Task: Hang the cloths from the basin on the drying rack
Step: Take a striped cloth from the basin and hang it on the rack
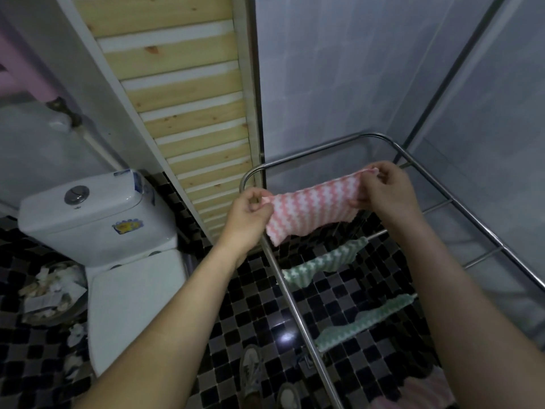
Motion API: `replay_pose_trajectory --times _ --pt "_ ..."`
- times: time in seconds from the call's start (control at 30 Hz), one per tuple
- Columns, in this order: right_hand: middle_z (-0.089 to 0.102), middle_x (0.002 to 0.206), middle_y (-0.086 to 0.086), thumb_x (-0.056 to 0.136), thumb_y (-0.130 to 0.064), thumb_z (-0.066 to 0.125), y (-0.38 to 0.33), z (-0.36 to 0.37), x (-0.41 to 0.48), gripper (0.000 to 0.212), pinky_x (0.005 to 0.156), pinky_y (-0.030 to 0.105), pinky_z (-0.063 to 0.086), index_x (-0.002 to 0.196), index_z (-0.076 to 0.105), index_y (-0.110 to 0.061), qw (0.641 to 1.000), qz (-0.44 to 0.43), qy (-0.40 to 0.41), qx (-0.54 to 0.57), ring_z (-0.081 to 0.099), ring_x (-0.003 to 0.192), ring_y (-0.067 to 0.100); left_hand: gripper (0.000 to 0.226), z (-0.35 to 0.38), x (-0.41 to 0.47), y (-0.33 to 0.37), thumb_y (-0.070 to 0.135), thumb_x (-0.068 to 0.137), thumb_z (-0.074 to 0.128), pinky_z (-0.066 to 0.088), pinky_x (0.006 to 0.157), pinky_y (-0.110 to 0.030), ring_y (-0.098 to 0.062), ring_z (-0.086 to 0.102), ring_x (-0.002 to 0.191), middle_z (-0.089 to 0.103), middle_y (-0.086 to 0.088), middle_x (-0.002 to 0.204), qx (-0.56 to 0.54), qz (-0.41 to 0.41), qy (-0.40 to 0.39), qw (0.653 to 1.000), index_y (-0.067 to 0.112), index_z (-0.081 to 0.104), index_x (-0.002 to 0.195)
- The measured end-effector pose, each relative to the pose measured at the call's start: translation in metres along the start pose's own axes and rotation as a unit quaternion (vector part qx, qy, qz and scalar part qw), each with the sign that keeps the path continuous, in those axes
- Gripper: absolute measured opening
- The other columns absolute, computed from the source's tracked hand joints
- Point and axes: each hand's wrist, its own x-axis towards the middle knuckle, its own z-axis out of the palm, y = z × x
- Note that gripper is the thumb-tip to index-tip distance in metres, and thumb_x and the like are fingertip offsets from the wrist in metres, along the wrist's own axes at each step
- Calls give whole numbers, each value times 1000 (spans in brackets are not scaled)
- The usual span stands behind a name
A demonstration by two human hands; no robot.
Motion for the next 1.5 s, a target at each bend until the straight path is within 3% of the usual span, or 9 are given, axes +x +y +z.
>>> replay_pose_trajectory --times 0.17,0.37,0.53,0.7,0.83,1.03,1.23,1.37,1.5 --pt "65 79 8 92 -26 54 9 5 20 14 64 51 60 84 63 -17 995 -29 25 -92 68 72 28 28 -4 20 -11 9 95 54 52 65 -47 -36 62 72 70 -16 96 15 55 38 998 32 50 111" --pt "67 73 5 85 -42 58 15 37 54 18 70 53 58 76 62 -26 990 -35 69 -120 69 68 30 35 -10 60 -15 11 93 59 43 50 -11 -11 59 66 66 -4 90 101 97 116 983 27 47 122" --pt "64 119 17 91 -21 60 38 54 63 44 91 35 47 133 53 -12 967 -22 1 -255 61 109 30 40 -13 74 -29 6 86 66 43 71 -21 -17 59 84 60 3 104 267 72 72 958 19 56 123" --pt "68 107 15 91 -16 55 66 39 56 29 74 33 45 117 65 -10 944 5 6 -331 63 99 34 23 -6 58 -47 22 92 64 43 83 -20 -19 63 104 70 -1 112 378 88 -38 921 16 70 113" --pt "70 111 14 93 -17 57 72 40 53 27 77 31 47 116 69 -10 939 -11 -7 -342 65 99 32 17 -3 57 -46 22 91 64 48 84 -26 -19 64 98 73 -3 102 407 114 -17 906 15 74 104" --pt "71 102 17 91 -12 61 74 39 59 18 81 40 53 103 73 -7 930 -54 -13 -364 65 93 35 11 -9 56 -47 14 88 63 35 74 -21 -21 58 99 69 -3 97 471 145 9 870 17 74 92" --pt "61 114 20 90 -4 59 78 42 61 28 85 38 44 116 71 -7 854 -193 -96 -473 53 103 40 20 -9 53 -52 19 87 62 34 78 -23 -20 54 101 64 0 101 502 180 -8 846 20 69 105" --pt "66 97 17 73 5 71 81 38 60 32 70 41 48 102 75 -8 792 -277 -141 -525 54 87 38 17 -9 49 -54 18 88 62 34 76 -22 -19 55 100 67 -1 103 494 173 6 852 20 70 104" --pt "66 81 14 66 10 68 79 36 63 24 61 41 50 83 73 -6 779 -291 -123 -542 53 80 35 18 -6 47 -54 16 88 62 33 77 -20 -19 53 100 68 0 104 492 160 28 855 20 70 104"
